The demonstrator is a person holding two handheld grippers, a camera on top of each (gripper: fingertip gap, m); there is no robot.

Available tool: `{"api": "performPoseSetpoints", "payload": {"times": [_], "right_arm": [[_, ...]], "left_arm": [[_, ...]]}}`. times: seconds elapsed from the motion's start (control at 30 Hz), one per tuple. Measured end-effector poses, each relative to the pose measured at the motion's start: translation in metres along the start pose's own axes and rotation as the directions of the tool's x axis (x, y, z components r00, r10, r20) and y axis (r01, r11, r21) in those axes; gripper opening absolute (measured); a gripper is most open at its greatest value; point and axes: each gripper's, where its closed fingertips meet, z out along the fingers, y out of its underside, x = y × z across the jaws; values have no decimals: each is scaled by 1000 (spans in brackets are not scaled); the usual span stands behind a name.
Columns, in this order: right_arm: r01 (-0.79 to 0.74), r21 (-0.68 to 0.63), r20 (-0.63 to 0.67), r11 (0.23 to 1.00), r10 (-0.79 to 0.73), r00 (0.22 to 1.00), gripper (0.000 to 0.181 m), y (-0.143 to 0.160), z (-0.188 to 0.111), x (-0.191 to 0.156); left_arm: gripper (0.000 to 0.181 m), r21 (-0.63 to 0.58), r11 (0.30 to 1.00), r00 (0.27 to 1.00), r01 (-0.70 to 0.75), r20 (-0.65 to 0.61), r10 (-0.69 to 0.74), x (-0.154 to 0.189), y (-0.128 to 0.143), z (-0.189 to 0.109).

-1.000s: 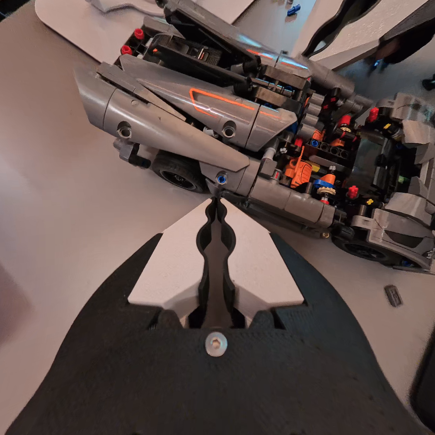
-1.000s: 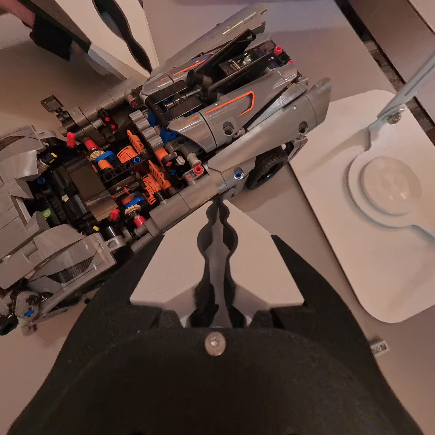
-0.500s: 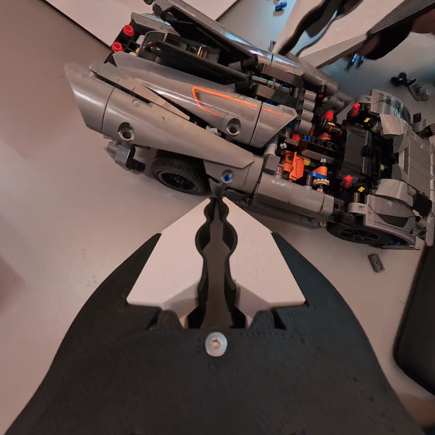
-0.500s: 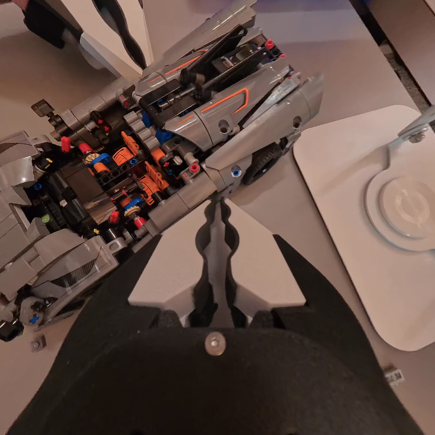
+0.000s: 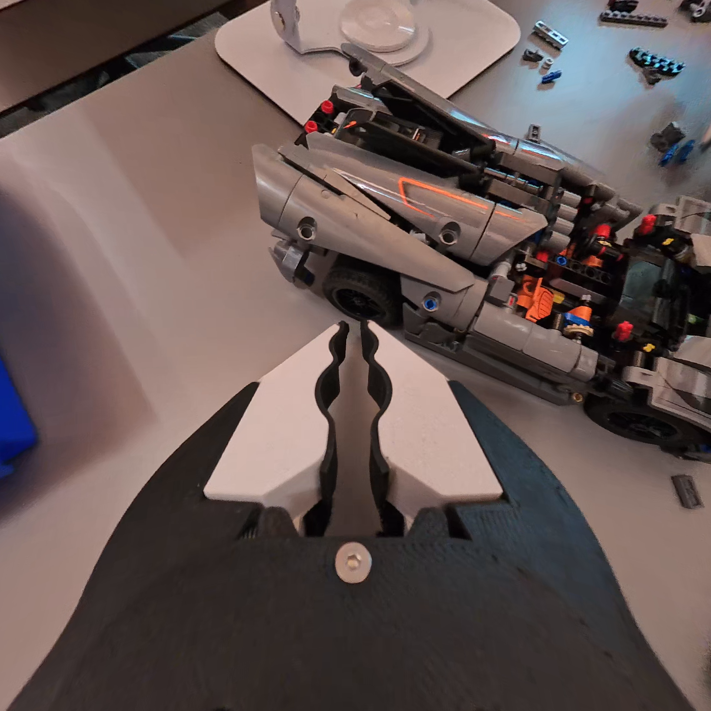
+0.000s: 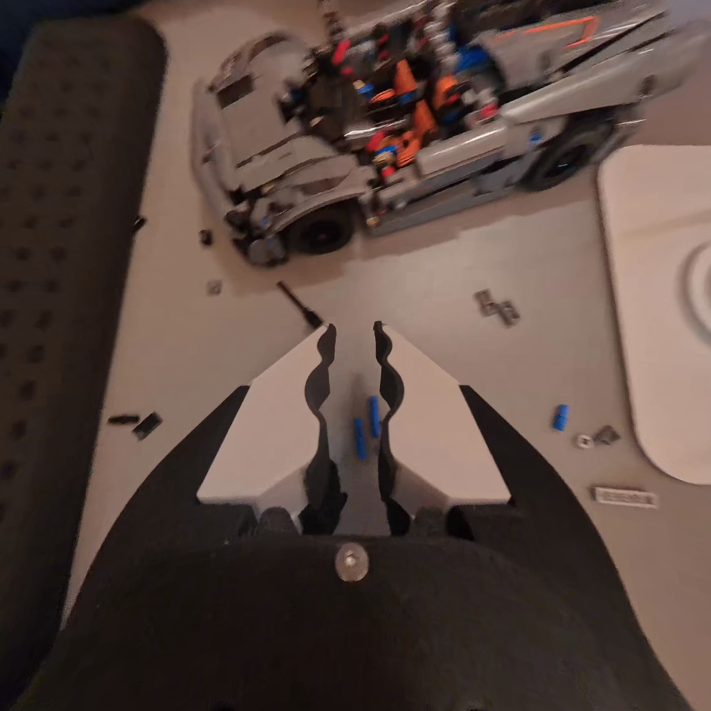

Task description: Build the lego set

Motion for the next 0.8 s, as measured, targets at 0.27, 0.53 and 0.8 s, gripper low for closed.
{"api": "performPoseSetpoints", "payload": {"times": [0.27,0.53,0.8], "right_arm": [[48,-120,71,992,-39,997,21,21,26,-16],[28,-111,75,993,-20,997,24,19,29,-17],[72,-112,65,991,-65,996,7,18,31,-19]], "left_arm": [[5,-4,1000,999,9,36,-9,-6,2,4],[5,-9,1000,999,-4,43,5,-5,1,5],[5,-17,1000,999,-11,47,11,-5,2,7]]}}
